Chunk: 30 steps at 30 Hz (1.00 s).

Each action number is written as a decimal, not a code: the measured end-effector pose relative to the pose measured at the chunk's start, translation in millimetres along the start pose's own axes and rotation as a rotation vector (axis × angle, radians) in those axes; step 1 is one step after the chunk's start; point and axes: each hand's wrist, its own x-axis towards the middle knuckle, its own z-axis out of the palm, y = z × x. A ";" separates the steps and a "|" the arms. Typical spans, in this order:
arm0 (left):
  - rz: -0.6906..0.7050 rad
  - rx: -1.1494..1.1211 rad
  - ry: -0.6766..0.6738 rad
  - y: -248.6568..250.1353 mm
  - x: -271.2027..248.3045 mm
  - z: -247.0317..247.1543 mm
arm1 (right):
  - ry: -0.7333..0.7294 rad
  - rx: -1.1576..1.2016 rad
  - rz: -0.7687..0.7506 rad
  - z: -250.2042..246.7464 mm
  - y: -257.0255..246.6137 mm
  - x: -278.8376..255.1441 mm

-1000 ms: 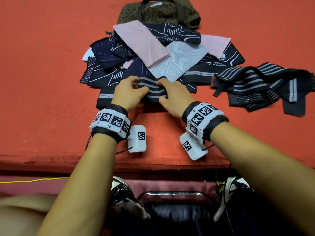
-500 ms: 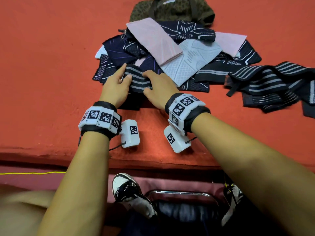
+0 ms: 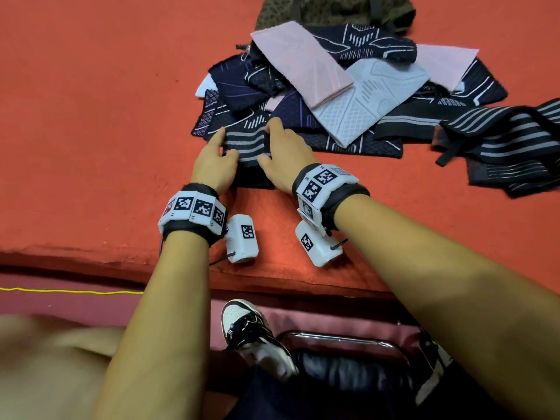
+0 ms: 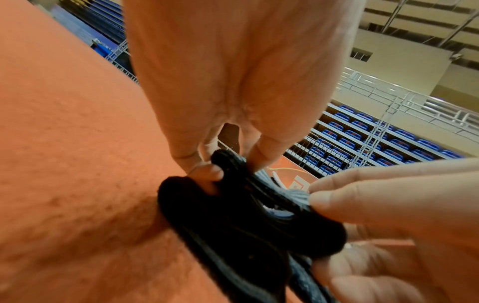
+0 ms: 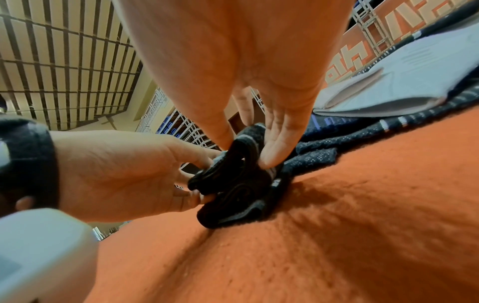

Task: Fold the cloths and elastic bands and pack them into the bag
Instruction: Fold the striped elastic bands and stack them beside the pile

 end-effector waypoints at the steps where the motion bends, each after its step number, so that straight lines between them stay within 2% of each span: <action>1: 0.013 0.010 0.015 3.2 -2.8 -1.7 | 0.007 -0.016 -0.002 0.7 -0.9 0.9; 6: 0.014 0.071 0.156 11.4 -3.6 -6.1 | 0.018 -0.043 -0.046 2.2 -6.7 2.0; 12: -0.014 0.117 0.173 3.6 -2.7 -4.9 | -0.048 -0.077 -0.052 13.4 2.1 2.3; 17: 0.023 0.192 0.265 4.0 -1.0 1.1 | -0.075 -0.118 -0.005 18.1 13.2 2.1; 24: 0.100 0.375 0.159 17.6 -2.0 3.7 | -0.174 -0.116 0.006 12.6 11.4 2.7; 30: 0.129 0.342 0.141 30.9 -6.8 3.5 | -0.184 -0.042 -0.017 2.4 15.3 -5.5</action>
